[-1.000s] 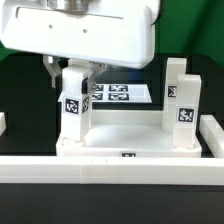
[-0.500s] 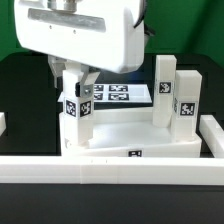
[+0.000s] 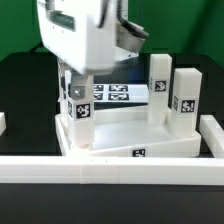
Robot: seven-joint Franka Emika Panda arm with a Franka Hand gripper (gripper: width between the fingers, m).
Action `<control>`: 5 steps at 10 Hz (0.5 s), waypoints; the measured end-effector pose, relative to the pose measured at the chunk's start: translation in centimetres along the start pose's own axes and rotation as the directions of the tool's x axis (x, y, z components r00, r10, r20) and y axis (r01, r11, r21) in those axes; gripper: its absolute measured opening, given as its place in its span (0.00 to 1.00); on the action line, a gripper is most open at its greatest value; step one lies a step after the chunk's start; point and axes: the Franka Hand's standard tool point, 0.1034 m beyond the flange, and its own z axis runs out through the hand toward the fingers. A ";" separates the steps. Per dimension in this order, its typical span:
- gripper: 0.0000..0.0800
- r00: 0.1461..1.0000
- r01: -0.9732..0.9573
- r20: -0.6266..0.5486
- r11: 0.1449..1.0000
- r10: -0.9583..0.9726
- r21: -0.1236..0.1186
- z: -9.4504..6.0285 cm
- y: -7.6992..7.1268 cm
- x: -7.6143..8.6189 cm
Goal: Assemble desk
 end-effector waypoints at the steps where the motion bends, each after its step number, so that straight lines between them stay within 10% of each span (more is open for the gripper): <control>1: 0.36 0.990 -0.141 0.017 0.990 0.141 0.019 0.1 0.2 0.2; 5: 0.36 0.844 -0.536 0.035 0.844 0.536 0.013 0.1 0.2 -0.2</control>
Offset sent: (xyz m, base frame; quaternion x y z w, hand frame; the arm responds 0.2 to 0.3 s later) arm -0.0051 0.0085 -0.0151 0.0139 -0.0094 0.3139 0.9493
